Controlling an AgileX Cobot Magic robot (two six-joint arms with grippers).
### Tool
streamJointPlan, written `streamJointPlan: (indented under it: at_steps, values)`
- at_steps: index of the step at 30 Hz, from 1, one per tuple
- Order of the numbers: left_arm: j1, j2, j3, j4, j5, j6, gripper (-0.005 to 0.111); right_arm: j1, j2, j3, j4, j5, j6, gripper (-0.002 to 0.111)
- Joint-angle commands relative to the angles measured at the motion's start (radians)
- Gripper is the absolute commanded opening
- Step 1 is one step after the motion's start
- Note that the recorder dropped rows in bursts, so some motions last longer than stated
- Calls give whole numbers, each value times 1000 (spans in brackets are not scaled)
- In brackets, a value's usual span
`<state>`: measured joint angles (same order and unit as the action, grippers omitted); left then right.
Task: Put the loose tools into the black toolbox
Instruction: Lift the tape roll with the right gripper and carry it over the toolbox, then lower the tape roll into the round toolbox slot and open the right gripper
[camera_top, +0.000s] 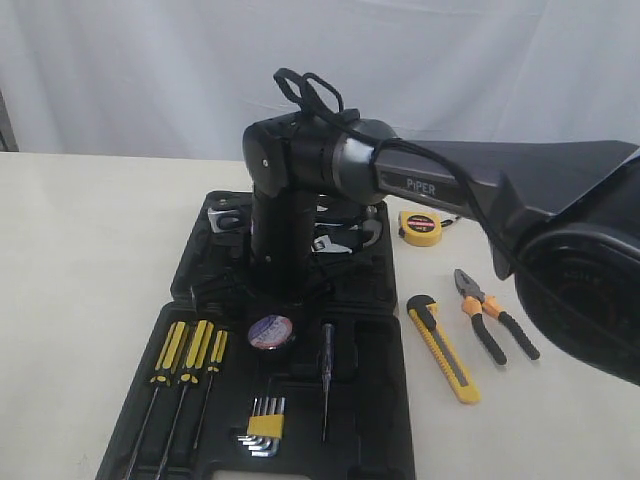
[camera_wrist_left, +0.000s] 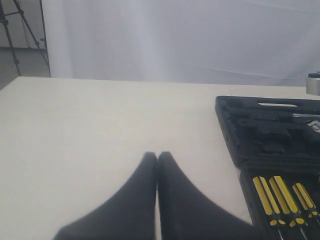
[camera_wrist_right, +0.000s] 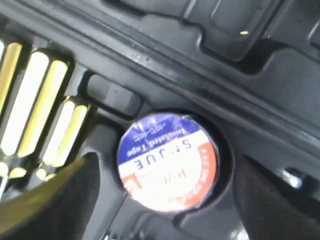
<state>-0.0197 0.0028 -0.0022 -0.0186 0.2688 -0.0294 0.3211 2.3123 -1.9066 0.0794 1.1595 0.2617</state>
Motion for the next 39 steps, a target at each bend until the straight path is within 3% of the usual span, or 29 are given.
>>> streamJointPlan:
  at_steps: [1,3,7,20,24,39]
  values:
    - [-2,-3,2,-2,0,-1,0,-2,-10,-75,-18,62,0,62]
    - [-2,-3,2,-2,0,-1,0,-2,-10,-121,-31,62,-9,49]
    - [-2,-3,2,-2,0,-1,0,-2,-38,-140,1,62,-43,1]
    - [-2,-3,2,-2,0,-1,0,-2,-58,61,-18,37,-117,0]
    - [-2,-3,2,-2,0,-1,0,-2,-17,59,-18,-56,-146,0]
    - [-2,-3,2,-2,0,-1,0,-2,-47,59,-22,-57,-165,0]
